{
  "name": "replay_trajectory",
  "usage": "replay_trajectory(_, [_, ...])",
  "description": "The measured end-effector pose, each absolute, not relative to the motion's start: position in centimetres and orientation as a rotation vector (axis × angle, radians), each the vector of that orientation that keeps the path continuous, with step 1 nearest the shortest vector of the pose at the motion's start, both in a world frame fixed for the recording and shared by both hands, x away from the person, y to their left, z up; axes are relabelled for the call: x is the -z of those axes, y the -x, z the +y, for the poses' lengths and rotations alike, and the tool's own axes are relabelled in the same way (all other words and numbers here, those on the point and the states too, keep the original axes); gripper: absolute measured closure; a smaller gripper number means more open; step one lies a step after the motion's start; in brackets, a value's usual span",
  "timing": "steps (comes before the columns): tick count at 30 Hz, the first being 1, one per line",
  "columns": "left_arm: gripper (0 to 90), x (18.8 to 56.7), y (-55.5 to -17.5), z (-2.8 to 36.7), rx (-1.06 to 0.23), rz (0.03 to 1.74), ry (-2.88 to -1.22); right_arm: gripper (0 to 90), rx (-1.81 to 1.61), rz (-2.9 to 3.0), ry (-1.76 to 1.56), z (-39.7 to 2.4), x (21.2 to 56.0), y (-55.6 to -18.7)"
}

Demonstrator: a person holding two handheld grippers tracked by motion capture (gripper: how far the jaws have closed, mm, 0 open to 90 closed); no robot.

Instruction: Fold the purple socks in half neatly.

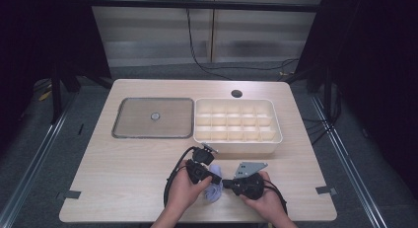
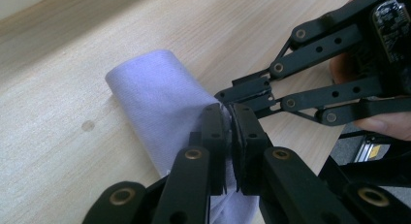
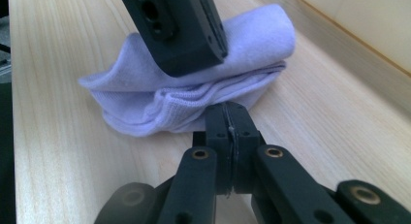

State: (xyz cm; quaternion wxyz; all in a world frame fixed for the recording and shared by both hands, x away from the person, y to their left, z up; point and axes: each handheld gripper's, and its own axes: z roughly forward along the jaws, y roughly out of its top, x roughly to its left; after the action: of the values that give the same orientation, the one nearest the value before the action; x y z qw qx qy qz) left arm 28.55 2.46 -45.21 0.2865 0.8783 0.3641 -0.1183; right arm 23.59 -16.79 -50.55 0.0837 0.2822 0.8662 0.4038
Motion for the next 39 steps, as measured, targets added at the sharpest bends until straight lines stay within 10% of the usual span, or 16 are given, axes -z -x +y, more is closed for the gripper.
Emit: replay_trajectory(39, [84.0, 46.1, -27.7, 1.8, 0.287, 0.944, -2.357, 90.0, -1.199, 2.557, -0.889, -18.3, 50.1, -23.9])
